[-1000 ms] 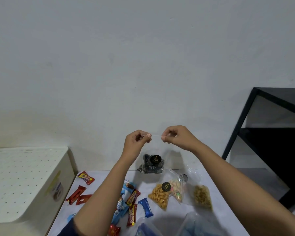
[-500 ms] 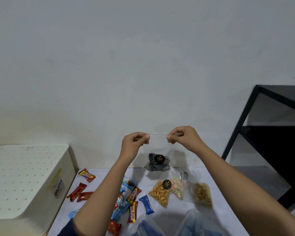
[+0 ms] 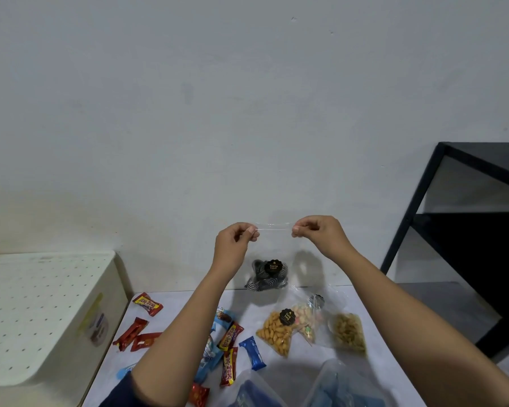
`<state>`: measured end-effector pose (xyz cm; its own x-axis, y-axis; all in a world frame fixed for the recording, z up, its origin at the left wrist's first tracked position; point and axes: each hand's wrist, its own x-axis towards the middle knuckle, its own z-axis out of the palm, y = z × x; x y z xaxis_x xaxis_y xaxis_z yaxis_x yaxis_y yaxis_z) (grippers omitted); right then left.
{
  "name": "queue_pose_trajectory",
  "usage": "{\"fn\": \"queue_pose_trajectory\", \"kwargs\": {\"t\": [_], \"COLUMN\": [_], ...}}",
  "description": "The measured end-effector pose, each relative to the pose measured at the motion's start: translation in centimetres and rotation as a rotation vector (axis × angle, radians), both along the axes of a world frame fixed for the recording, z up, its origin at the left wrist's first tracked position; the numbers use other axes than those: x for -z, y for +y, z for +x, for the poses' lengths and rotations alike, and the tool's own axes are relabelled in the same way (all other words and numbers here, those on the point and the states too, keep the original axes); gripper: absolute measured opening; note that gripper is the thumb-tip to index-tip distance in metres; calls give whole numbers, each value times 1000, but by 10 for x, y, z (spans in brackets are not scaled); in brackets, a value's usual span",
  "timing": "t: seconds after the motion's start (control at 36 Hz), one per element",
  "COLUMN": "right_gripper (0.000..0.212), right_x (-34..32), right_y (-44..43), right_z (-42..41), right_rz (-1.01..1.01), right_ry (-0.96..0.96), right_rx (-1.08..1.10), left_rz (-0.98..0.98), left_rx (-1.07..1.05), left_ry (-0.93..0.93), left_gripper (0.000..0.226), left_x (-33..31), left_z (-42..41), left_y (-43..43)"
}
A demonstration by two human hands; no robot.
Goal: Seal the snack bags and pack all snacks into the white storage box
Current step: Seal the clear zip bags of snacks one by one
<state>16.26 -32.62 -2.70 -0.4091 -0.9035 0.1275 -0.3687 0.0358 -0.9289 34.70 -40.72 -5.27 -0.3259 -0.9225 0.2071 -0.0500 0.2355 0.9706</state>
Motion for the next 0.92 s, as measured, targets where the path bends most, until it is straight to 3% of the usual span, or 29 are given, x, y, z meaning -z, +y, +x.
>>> {"fn": "queue_pose_trajectory", "kwargs": {"t": [0.17,0.36,0.61,0.92], "right_gripper": [4,8,19,12], "right_x": [6,7,11,8], "right_y": [-1,8,2,2], "right_z": [0,-3,11,20], "right_rz": [-6,73,109,153], "right_ry": [1,-6,220,275], "right_rx": [55,-49,-88,-177], "left_rz": [-36,-5,-32,-60], "left_rx": [-40,87,106,140], "left_ry": [2,-10,-85,-135], "left_gripper": [17,10,12,17], "left_x": [2,3,10,8], "left_z": [-7,-3,-6,1], "left_y": [2,-3,7,7]}}
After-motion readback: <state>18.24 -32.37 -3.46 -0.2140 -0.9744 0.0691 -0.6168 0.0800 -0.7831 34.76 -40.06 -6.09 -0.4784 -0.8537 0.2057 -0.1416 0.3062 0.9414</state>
